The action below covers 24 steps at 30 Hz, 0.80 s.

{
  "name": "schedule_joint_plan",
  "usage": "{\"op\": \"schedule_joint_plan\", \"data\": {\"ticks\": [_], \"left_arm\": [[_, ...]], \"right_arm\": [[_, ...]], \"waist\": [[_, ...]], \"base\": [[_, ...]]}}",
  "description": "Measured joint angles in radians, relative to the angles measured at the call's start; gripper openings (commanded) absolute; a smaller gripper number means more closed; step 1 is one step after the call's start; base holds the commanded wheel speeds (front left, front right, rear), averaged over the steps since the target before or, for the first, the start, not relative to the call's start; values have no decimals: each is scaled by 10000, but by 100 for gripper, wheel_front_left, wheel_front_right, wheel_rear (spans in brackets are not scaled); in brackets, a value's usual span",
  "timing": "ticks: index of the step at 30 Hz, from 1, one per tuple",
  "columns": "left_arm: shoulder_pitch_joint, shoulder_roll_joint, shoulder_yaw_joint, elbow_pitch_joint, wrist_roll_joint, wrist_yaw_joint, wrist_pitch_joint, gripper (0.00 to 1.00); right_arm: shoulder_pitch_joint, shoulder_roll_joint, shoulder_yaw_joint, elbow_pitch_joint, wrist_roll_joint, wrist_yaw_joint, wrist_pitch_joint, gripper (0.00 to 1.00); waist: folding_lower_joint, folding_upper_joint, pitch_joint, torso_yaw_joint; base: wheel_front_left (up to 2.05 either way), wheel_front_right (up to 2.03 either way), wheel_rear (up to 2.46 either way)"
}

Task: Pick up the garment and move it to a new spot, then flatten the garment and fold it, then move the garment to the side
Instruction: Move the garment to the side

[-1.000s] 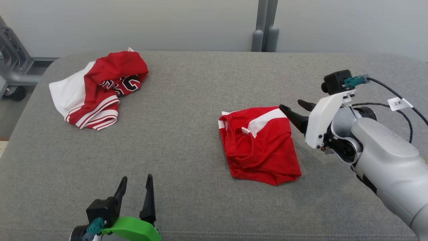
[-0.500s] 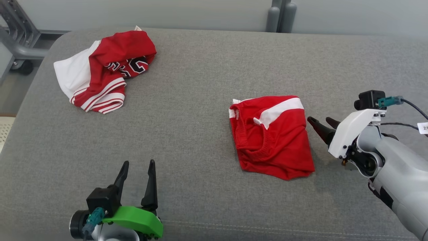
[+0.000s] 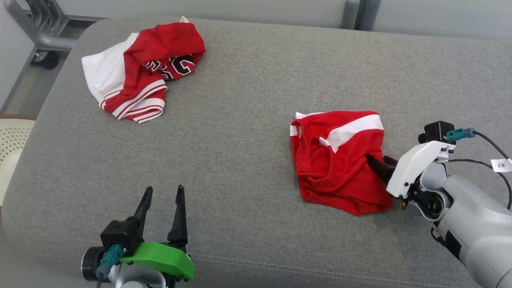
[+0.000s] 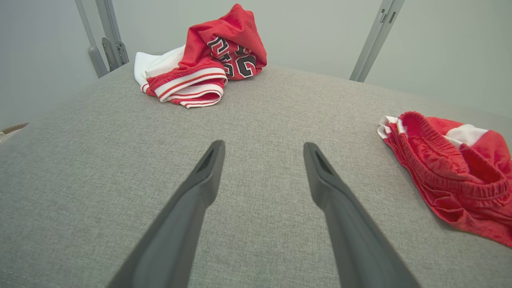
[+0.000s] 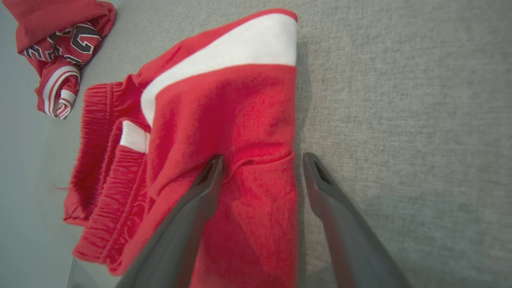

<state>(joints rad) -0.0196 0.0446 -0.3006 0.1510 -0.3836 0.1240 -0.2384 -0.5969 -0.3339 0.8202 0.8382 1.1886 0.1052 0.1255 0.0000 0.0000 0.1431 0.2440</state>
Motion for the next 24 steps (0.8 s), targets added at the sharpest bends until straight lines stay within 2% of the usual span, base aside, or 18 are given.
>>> {"op": "schedule_joint_plan", "data": {"ticks": [4, 5, 6, 10, 12, 13, 24], "left_arm": [[-1, 0, 0, -25, 0, 0, 0, 100], [-1, 0, 2, -29, 0, 0, 0, 100], [-1, 0, 0, -31, 2, 0, 0, 100], [-2, 0, 4, -35, 2, 0, 0, 100], [-2, 0, 12, -35, 2, 0, 0, 100], [-2, 0, 13, -35, 4, 0, 0, 100], [-2, 2, 240, -50, 21, 0, 4, 100]], "right_arm": [[62, 71, 50, 96, 8, 19, 102, 100], [62, 69, 58, 100, 8, 33, 119, 79], [61, 71, 65, 105, 8, 36, 119, 49], [56, 77, 128, 132, 2, 88, 130, 22], [45, 77, 205, 132, -42, 90, 121, 3], [39, 81, 224, 130, -98, 90, 84, 0], [-376, 46, 311, 201, -382, 146, -293, 0]], "waist": [[0, 0, 32, 10], [0, 0, 38, 9], [0, 0, 44, 7], [0, 0, 62, -13], [0, 0, 70, -31], [0, 0, 75, -40], [0, 0, 130, -190]], "base": [[0, 0, 0], [0, 0, 0], [0, 0, 0], [0, 0, 0], [0, 0, 0], [0, 0, 0], [0, 0, 0]]}}
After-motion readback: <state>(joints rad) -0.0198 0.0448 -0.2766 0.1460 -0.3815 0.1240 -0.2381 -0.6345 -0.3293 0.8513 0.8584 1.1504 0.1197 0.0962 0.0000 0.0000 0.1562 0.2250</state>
